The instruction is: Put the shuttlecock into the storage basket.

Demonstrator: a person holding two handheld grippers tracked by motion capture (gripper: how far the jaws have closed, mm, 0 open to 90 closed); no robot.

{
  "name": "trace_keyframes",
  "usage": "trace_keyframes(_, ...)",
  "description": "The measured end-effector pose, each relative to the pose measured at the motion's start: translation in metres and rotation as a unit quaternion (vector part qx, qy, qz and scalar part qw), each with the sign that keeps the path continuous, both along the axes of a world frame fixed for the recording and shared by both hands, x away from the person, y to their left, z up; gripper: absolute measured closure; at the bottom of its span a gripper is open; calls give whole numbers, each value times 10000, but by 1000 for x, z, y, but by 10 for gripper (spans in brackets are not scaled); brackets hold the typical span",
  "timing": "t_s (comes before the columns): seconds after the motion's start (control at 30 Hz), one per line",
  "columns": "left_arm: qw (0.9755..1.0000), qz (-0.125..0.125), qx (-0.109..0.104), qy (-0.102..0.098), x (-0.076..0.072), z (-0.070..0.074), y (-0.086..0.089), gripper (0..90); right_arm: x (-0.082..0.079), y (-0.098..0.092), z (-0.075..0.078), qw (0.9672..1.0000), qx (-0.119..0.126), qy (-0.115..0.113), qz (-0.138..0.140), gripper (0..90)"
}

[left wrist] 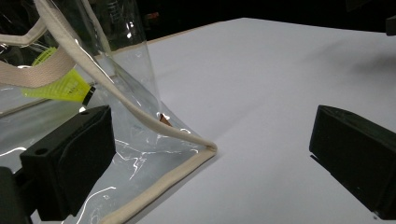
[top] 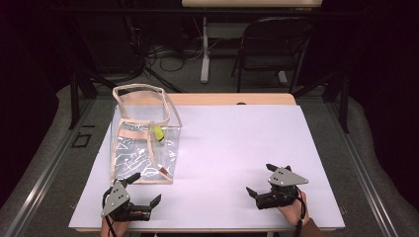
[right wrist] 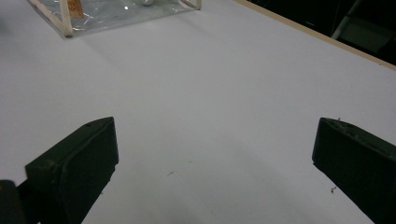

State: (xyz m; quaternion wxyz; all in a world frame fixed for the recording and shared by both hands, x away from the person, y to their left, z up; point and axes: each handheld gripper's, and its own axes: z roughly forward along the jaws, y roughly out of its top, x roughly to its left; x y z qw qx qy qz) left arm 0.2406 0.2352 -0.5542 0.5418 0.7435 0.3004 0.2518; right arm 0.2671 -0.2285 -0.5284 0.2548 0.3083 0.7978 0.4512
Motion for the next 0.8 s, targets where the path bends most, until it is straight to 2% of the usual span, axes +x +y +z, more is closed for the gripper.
trace_keyframes(0.23, 10000, 14, -13, 4, 0, 0, 0, 2, -10, -3, -3, 9998, -28, -207, 56, 0)
trace_keyframes(0.37, 10000, 19, -5, 9, 0, 0, 0, 2, -17, -5, -7, 9996, -86, -256, 57, 0)
trace_keyframes(0.53, 10000, 25, 1, 25, 0, -1, 1, 3, -24, -9, -9, 9994, -14, -346, 73, 0)
trace_keyframes(0.63, 10000, 26, 10, 24, 0, -1, 1, 2, -29, -11, -11, 9990, -85, -422, 93, 0)
trace_keyframes(0.8, 10000, 13, 5, 35, 1, -1, 1, 2, -31, -14, -11, 9989, -58, -457, 62, 0)
